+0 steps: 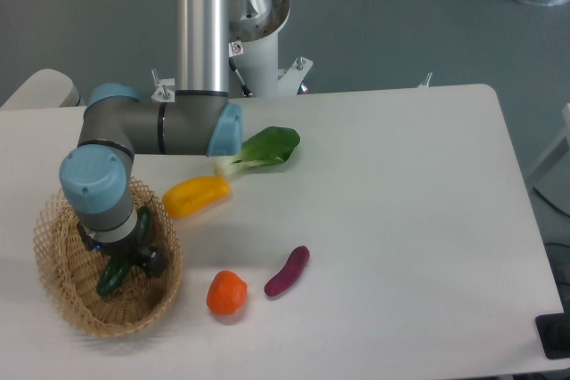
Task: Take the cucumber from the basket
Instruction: 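Lower the gripper into the basket and close it on the cucumber, then lift the cucumber out of the basket and carry it past the tomato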
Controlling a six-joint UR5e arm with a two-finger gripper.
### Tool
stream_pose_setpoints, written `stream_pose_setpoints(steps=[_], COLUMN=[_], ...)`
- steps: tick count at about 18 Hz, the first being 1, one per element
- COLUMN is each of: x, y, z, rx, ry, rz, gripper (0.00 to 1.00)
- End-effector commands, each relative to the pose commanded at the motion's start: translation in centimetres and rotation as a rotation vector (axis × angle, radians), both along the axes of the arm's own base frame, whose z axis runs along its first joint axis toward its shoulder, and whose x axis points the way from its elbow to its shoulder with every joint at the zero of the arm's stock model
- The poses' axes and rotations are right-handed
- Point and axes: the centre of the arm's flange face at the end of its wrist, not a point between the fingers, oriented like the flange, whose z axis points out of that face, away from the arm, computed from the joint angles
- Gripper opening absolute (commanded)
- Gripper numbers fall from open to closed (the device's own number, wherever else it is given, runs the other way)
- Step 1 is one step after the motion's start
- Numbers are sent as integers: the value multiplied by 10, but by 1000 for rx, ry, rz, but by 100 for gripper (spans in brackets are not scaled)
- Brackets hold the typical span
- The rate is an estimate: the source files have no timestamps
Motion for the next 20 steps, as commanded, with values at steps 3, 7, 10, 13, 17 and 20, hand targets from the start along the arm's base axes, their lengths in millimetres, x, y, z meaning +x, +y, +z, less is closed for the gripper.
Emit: stream_pose_setpoints(steps=[3, 7, 10, 13, 17, 20], x=[3, 2, 1, -1, -1, -6], y=[0, 0, 1, 1, 2, 2], z=[-3, -8, -4, 2, 21, 38], rx=[-14, -27, -25, -24, 4, 16], ry=[21, 32, 42, 60, 60, 53], rz=[1, 49, 48, 47, 41, 49], gripper=[100, 60, 12, 3, 2, 2])
